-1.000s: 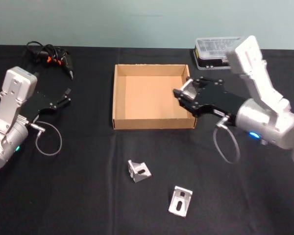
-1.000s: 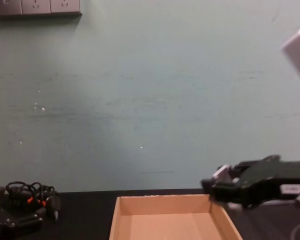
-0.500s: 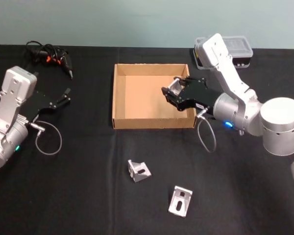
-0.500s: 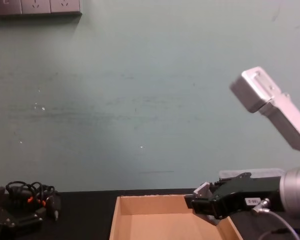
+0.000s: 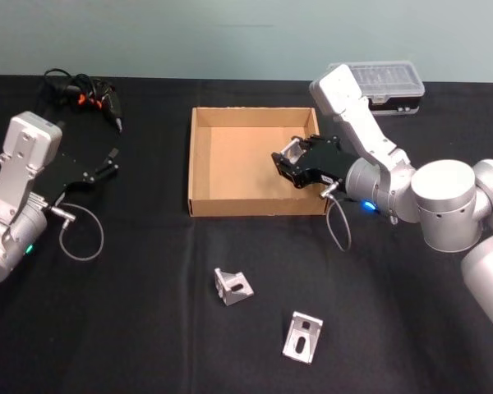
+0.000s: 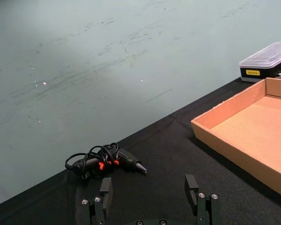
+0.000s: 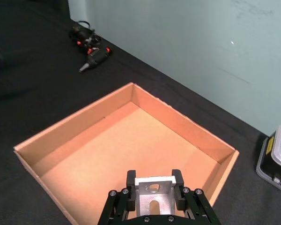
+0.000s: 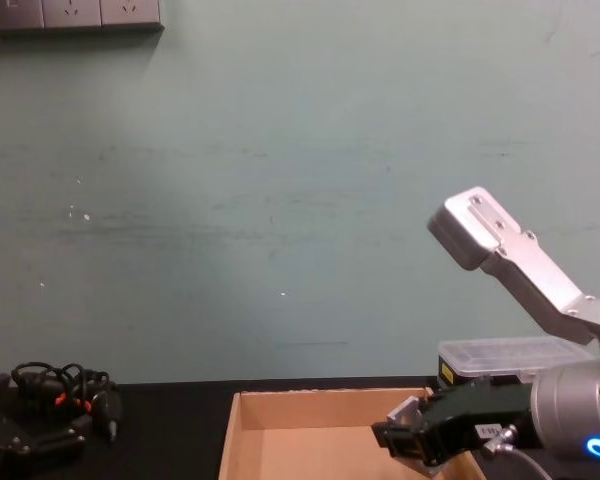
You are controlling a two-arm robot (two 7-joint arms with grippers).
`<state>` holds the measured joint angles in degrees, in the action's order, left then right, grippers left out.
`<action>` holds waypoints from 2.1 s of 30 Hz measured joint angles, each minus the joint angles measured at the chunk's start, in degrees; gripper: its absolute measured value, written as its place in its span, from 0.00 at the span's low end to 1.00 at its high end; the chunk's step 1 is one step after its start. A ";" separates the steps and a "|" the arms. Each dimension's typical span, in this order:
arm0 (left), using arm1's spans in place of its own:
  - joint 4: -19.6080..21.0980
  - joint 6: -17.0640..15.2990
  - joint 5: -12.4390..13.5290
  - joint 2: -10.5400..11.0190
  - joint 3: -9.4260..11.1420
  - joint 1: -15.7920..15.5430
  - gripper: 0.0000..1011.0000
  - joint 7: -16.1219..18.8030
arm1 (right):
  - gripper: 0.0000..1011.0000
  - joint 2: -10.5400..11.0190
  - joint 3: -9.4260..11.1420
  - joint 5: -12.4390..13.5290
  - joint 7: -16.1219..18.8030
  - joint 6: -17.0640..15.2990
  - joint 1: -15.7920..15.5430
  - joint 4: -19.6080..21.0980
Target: Use one hand to pick up the angle iron from the table and place it into the box.
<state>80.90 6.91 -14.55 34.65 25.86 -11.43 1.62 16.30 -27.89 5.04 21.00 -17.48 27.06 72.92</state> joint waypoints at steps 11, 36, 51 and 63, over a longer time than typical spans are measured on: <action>0.00 0.00 0.00 0.00 0.00 0.00 1.00 0.00 | 0.45 -1.44 0.77 -1.43 -0.05 0.01 0.45 -2.86; 0.00 0.00 0.00 0.00 0.00 0.00 1.00 0.00 | 0.86 -2.55 1.51 -3.23 1.63 -0.62 0.53 -2.70; 0.00 0.00 0.00 0.00 0.00 0.00 1.00 0.00 | 0.99 -2.19 2.69 -3.53 1.17 0.30 -0.95 -0.11; 0.00 0.00 0.00 0.00 0.00 0.00 1.00 0.00 | 0.99 3.25 5.84 -1.49 2.51 2.56 -6.85 12.02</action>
<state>80.90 6.91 -14.55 34.65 25.86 -11.43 1.62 19.55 -22.05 3.55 23.51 -14.92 20.21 84.94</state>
